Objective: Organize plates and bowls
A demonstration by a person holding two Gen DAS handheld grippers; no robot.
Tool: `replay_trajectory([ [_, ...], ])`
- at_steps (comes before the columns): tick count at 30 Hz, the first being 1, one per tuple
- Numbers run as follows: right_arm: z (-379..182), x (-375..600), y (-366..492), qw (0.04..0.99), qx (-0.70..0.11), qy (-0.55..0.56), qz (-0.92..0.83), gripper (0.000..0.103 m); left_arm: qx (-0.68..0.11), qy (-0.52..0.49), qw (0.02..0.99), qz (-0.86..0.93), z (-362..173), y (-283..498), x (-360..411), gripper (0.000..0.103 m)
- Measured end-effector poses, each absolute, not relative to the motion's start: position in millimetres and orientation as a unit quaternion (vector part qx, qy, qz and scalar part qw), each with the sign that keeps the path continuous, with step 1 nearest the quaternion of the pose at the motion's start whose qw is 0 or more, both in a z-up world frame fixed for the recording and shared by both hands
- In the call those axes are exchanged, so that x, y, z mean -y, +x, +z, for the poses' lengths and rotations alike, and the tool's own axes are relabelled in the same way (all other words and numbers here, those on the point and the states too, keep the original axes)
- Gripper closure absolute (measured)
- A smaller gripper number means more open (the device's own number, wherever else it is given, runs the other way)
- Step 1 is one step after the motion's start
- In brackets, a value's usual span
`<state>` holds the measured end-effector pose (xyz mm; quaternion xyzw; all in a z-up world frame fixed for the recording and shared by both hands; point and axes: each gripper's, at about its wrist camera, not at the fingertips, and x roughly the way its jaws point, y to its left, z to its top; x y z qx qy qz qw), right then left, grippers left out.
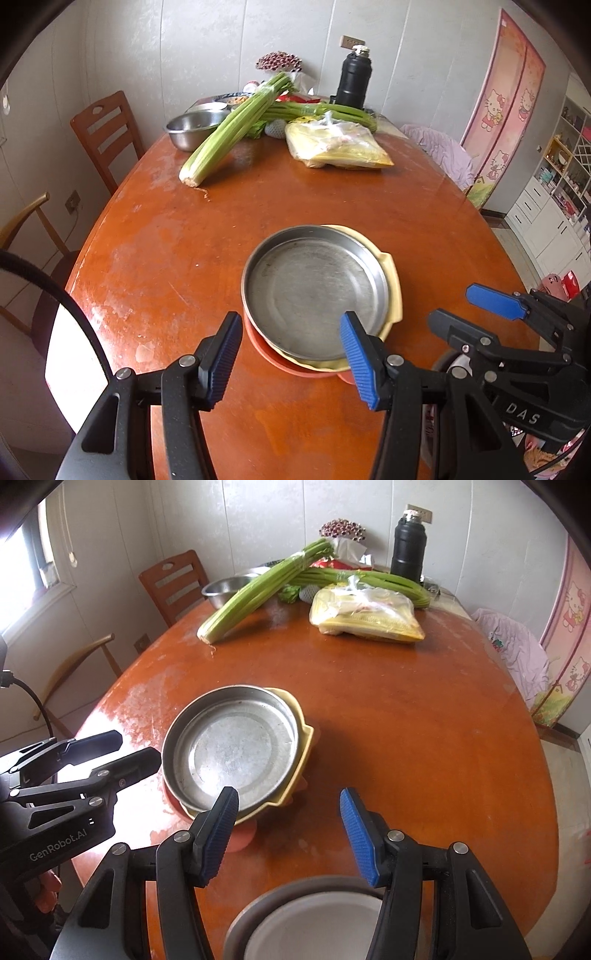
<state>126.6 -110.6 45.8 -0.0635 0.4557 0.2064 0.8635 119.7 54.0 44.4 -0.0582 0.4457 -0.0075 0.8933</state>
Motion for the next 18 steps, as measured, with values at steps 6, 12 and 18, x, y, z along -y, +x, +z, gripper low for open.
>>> replay_trajectory([
  [6, 59.1, 139.9, 112.2, 0.873, -0.441, -0.048, 0.203, 0.044, -0.439, -0.044, 0.897, -0.02, 53.8, 110.0, -29.7, 0.048],
  [12, 69.7, 170.8, 99.3, 0.882, -0.427, -0.034, 0.196, 0.044, -0.436, -0.033, 0.898, -0.043, 59.4, 100.1, -0.2, 0.048],
  [18, 69.5, 199.4, 90.4, 0.886, -0.426, -0.023, 0.184, 0.044, -0.437, -0.021, 0.897, -0.061, 58.4, 93.0, 25.5, 0.048],
])
